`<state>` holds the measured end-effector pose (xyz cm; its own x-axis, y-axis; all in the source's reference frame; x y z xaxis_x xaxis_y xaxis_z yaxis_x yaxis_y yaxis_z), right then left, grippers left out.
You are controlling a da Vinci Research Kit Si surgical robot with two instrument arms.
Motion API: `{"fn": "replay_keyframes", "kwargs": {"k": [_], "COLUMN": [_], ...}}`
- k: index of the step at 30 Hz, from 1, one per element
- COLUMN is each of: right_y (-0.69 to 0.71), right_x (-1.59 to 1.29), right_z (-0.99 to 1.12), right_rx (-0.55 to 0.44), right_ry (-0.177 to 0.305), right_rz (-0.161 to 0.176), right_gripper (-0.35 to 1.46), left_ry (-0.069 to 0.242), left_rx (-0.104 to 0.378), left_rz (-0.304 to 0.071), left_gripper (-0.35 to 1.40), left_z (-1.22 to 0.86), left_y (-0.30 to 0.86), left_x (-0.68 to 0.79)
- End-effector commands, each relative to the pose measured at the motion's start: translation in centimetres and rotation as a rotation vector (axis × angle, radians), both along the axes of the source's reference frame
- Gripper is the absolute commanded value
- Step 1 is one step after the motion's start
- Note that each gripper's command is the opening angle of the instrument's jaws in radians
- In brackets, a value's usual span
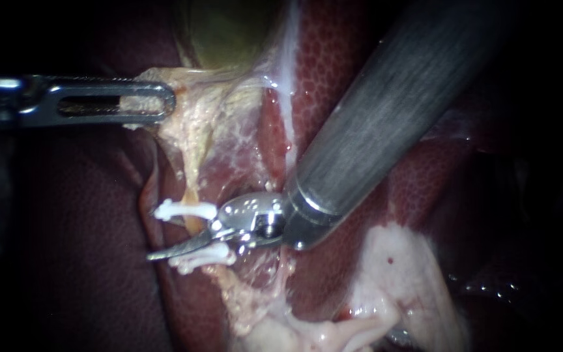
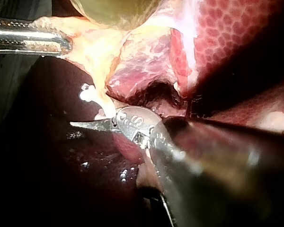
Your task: Go to the cutting position left tube
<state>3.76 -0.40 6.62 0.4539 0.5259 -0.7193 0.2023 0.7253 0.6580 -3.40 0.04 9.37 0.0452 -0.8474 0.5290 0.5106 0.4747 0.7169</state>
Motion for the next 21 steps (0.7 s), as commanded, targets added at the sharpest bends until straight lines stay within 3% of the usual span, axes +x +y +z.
{"fn": "replay_keyframes", "kwargs": {"k": [1,21], "right_y": [0.00,-0.01], "right_x": [0.00,0.00], "right_z": [0.01,0.02], "right_rx": [-0.001,-0.002], "right_ry": [0.000,0.000], "right_rz": [0.000,0.000], "right_gripper": [1.28,1.28], "left_ry": [0.000,0.000], "left_rx": [0.000,0.000], "left_rz": [0.000,0.000], "left_gripper": [-0.35,-0.35], "left_z": [0.00,0.00], "left_y": [0.00,0.00], "left_x": [0.00,0.00]}}
